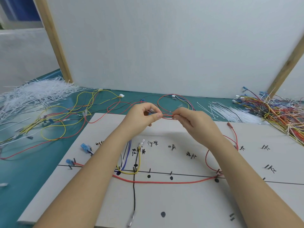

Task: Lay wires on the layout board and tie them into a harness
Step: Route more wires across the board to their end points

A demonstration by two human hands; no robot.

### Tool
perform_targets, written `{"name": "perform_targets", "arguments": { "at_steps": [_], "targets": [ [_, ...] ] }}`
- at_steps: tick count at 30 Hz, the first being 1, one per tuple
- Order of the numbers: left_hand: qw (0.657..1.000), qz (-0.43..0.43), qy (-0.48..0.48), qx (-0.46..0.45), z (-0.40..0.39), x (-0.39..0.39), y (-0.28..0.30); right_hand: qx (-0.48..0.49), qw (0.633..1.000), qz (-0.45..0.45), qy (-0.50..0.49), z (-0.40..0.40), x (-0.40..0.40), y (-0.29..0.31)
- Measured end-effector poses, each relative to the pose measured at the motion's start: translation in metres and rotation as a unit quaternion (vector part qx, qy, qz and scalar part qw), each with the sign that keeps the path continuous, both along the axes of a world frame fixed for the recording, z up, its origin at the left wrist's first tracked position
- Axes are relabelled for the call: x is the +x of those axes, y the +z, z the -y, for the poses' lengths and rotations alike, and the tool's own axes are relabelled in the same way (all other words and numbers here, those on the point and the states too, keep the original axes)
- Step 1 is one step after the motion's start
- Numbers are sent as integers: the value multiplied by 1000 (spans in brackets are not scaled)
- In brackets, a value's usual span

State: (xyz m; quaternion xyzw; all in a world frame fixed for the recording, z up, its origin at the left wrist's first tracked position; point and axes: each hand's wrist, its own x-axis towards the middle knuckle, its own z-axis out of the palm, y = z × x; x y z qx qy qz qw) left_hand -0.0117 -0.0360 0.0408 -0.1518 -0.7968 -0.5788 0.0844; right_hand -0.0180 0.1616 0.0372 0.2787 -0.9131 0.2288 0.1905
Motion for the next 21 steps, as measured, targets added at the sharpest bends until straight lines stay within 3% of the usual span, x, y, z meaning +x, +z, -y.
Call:
{"name": "perform_targets", "arguments": {
  "at_steps": [3,5,7,10,12,15,17,19,21],
  "targets": [
    [998,8,0,-60,-1,0,-1,15,1000,-7,-14,-4,-2,2],
    [999,23,-17,-36,-2,1,0,8,999,-28,-23,-8,-6,3],
    [998,41,-39,22,-1,2,1,-18,1000,-5,-9,-10,-8,3],
    [984,74,-95,134,2,3,2,-89,986,120,70,-7,-3,5],
    [968,87,-135,194,1,4,4,-75,976,176,105,-3,-2,1],
    [945,96,-142,278,2,4,8,-1,979,187,77,2,-4,-4],
    [936,99,-111,318,6,2,9,-55,975,206,65,-2,-5,-2],
    [938,101,-85,321,10,1,10,-126,965,216,74,-9,-5,5],
    [959,94,-58,260,12,1,10,-144,962,216,80,-15,-3,12]
  ]
}}
